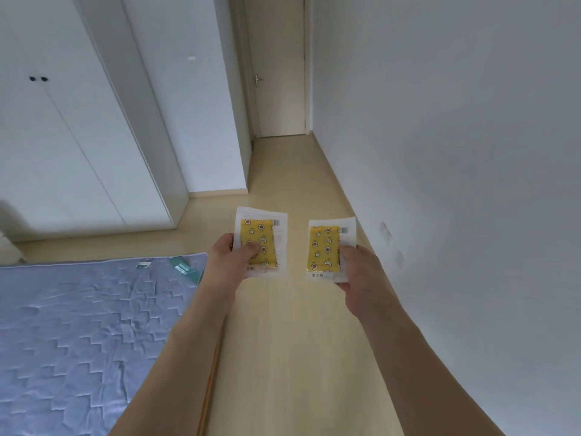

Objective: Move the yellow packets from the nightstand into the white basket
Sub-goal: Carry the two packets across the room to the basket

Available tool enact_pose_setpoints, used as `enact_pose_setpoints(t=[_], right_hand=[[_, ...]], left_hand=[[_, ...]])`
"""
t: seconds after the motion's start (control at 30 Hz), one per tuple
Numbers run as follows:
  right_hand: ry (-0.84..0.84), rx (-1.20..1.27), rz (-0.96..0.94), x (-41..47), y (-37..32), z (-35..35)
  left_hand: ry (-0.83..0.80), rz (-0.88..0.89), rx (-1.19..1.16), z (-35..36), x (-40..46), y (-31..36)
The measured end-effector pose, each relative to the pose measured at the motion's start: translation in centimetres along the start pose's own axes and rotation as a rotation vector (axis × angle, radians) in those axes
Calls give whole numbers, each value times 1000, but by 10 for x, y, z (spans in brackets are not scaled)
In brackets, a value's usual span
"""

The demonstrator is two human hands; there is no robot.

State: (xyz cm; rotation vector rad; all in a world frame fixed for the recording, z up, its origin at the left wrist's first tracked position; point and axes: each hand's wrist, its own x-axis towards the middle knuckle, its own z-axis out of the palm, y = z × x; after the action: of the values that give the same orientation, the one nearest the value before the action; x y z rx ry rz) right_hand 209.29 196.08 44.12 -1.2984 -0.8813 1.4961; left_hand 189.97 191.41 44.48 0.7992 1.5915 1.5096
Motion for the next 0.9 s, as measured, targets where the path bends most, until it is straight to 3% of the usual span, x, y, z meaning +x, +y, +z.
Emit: enact_pose_setpoints(t=[0.37,0.57,0.9], right_hand=[[-160,-76,43,262,-48,183],[-215,-65,1,380,-97,263],[-219,-107,20,607,-105,384]], left_hand=[[191,-21,-50,-30,281,17],[181,3,-72,-17,429,53],[225,1,-67,3,672,54]])
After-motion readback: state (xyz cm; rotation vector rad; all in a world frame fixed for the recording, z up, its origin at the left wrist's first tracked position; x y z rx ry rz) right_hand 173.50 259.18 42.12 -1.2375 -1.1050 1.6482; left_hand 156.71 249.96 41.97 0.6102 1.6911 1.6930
